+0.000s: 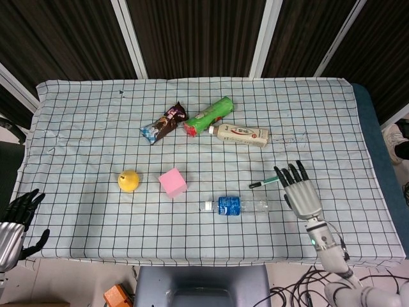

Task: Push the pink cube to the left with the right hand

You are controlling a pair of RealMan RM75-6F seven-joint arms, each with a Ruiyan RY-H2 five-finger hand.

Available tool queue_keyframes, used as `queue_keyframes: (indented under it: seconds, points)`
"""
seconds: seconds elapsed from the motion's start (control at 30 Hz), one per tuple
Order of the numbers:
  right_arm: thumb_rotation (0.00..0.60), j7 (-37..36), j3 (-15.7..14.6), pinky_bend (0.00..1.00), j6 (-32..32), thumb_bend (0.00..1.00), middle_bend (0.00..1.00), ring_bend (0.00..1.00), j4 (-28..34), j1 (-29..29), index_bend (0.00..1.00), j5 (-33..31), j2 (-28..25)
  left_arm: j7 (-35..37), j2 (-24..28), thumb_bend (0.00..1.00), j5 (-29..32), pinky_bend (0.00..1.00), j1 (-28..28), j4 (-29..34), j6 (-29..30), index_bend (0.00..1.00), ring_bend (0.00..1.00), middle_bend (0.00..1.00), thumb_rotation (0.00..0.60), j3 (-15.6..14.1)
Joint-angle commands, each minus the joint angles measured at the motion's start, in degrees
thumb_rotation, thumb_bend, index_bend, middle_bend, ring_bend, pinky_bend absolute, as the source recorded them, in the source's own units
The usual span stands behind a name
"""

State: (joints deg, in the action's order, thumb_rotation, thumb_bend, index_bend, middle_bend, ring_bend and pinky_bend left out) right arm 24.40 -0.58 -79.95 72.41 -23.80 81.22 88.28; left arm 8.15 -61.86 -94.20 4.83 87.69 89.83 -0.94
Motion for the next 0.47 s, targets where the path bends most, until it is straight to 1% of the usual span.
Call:
queue_keyframes:
  seconds: [0.03, 0.1, 0.13, 0.17, 0.23, 0.3, 0.47]
  points:
    - [0.600, 1.73, -5.59, 0.06, -18.63, 0.40, 0.20, 0.04, 15.97, 14.32, 0.18, 4.17, -10.34, -0.59, -0.23, 0.39, 0.25, 0.11, 0.13, 0.00, -0.45, 0.00, 0.00, 0.00, 0.600, 0.08]
    - [0.600, -1.17, -6.45, 0.03, -23.35, 0.40, 0.16, 0.00, 16.18, 17.89, 0.14, 5.50, -11.36, -1.27, -0.37, 0.39, 0.34, 0.11, 0.30, 0.15, -0.98, 0.00, 0.00, 0.00, 0.600, 0.03]
    - [0.600, -4.04, -6.57, 0.03, -25.23, 0.40, 0.15, 0.00, 15.13, 19.50, 0.13, 6.08, -11.42, -1.78, -0.48, 0.39, 0.35, 0.11, 0.38, 0.33, -1.21, 0.00, 0.00, 0.00, 0.600, 0.00]
    - [0.600, -6.16, -6.45, 0.02, -25.83, 0.40, 0.14, 0.00, 14.07, 20.32, 0.11, 6.13, -11.28, -2.25, -0.59, 0.39, 0.34, 0.11, 0.42, 0.48, -1.33, 0.00, 0.00, 0.00, 0.600, -0.01]
    - [0.600, -8.57, -6.88, 0.02, -24.35, 0.39, 0.13, 0.00, 12.45, 20.81, 0.08, 6.32, -12.22, -3.60, -0.91, 0.39, 0.46, 0.11, 0.53, 0.86, -1.76, 0.00, 0.00, 0.00, 0.600, -0.03]
    - [0.600, -10.56, -6.22, 0.02, -23.31, 0.39, 0.12, 0.00, 12.65, 20.76, 0.08, 6.09, -13.01, -4.81, -1.25, 0.39, 0.59, 0.11, 0.76, 1.22, -2.28, 0.00, 0.00, 0.00, 0.600, 0.04]
    - [0.600, -11.82, -4.99, 0.02, -21.52, 0.39, 0.12, 0.00, 12.92, 21.09, 0.08, 6.39, -13.85, -6.72, -1.71, 0.39, 0.66, 0.11, 0.98, 1.82, -2.88, 0.00, 0.00, 0.00, 0.600, -0.01]
